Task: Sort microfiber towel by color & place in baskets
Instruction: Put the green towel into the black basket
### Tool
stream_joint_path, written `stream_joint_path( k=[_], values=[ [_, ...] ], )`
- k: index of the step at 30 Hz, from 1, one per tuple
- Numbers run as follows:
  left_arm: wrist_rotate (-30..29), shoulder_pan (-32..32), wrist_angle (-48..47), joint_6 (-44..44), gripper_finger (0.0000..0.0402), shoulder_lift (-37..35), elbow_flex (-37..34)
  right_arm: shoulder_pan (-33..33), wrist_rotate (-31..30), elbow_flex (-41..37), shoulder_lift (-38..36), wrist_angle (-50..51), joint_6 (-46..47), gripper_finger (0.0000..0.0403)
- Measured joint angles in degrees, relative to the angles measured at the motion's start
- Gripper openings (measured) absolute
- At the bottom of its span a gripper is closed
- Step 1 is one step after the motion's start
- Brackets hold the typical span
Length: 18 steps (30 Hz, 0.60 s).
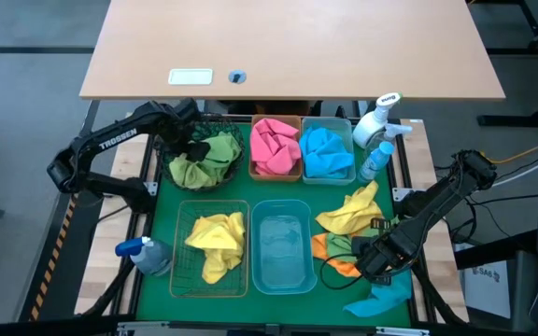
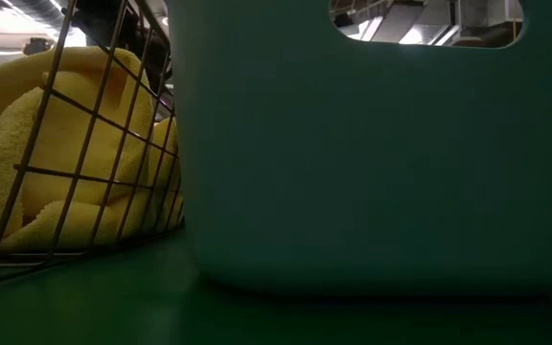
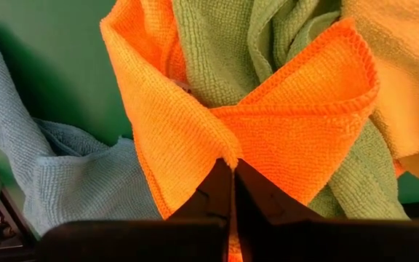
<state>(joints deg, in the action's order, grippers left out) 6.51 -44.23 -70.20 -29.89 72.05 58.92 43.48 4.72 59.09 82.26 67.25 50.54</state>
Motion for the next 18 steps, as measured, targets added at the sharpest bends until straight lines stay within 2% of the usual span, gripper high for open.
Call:
stream_joint_path(
  k=[5, 9, 14, 18],
  values=[
    [7.49, -2.64, -1.36, -3.62, 0.0200, 0.06, 0.55, 0.00, 0.02, 0.01, 0.00, 0.09, -0.07, 0.0005],
    [13.15, -4.89, -4.83, -4.02, 0.0197, 0.07, 4.36, 0.00, 0.89, 0.02, 0.00, 0.12, -1.88, 0.0005],
    [10.87, -7.72, -8.64, -6.51, 0.0196, 0.07, 11.98, 0.00, 0.89, 0.02, 0.00, 0.12, -2.51, 0.0005],
    [9.38, -9.08, -8.49, -13.28, 0.0196, 0.07, 18.05, 0.00, 0.90, 0.02, 0.00, 0.12, -2.54, 0.0005]
  ],
)
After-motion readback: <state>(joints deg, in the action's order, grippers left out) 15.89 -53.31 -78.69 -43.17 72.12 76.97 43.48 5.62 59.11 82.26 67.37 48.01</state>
